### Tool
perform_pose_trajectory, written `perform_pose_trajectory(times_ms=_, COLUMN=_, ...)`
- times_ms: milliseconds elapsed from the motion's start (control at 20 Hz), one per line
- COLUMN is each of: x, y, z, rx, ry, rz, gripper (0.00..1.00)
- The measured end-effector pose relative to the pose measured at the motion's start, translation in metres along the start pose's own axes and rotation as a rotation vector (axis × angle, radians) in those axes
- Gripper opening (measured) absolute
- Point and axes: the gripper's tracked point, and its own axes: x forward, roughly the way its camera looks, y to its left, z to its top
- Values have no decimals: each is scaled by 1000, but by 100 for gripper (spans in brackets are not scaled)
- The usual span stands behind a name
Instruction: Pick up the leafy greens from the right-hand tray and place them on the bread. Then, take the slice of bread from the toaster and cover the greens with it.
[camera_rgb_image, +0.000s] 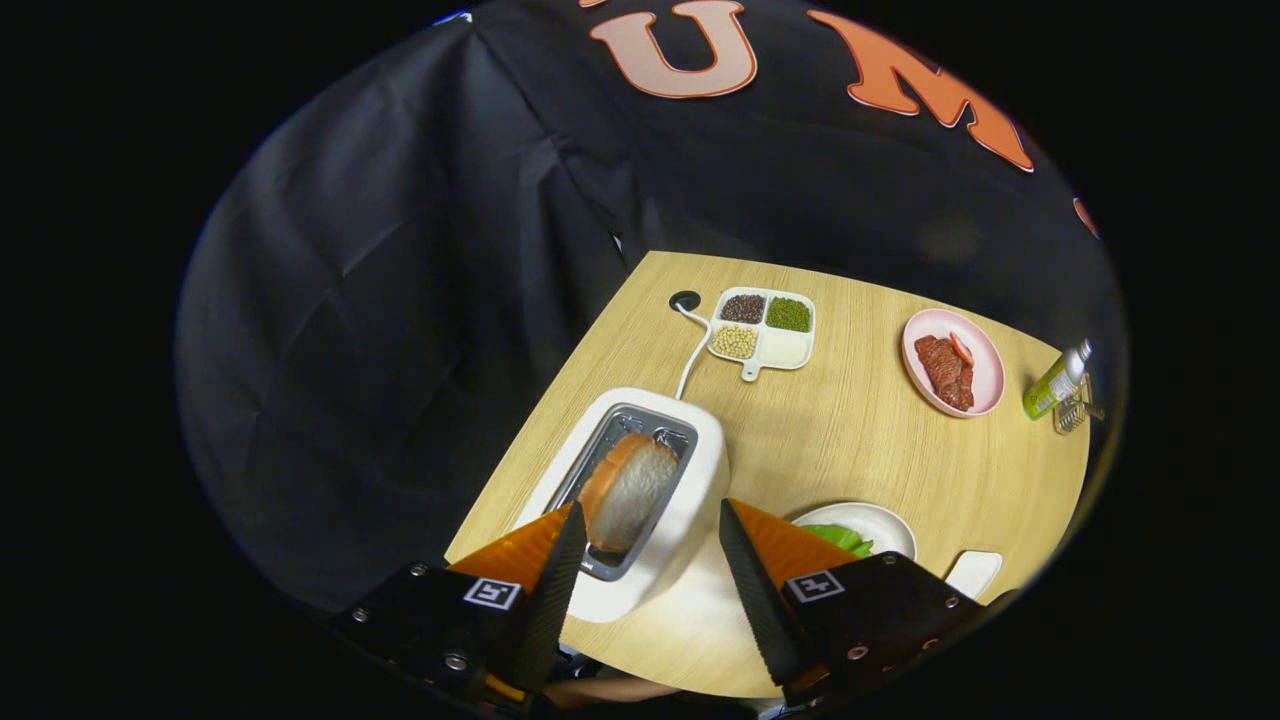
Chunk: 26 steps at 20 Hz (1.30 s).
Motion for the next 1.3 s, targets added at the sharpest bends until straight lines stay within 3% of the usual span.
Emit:
perform_pose_trajectory(times_ms=300, x=20, y=16, z=16, rx=31, ry=17, rz=-29, gripper=81)
perform_pose_trajectory(times_ms=500, x=40, y=14, z=6, rx=16, ry=73, rz=-63, gripper=71)
perform_pose_trajectory(times_ms=600, x=48, y=12, z=9, rx=30, ry=59, rz=-76, gripper=65)
perform_pose_trajectory(times_ms=900, x=49, y=11, z=6, rx=19, ry=30, rz=-87, gripper=18)
perform_pose_trajectory(times_ms=1100, x=40, y=9, z=0, rx=-11, ry=37, rz=-80, gripper=15)
perform_pose_trajectory(times_ms=1300, x=27, y=10, z=5, rx=7, ry=-15, rz=-29, gripper=7)
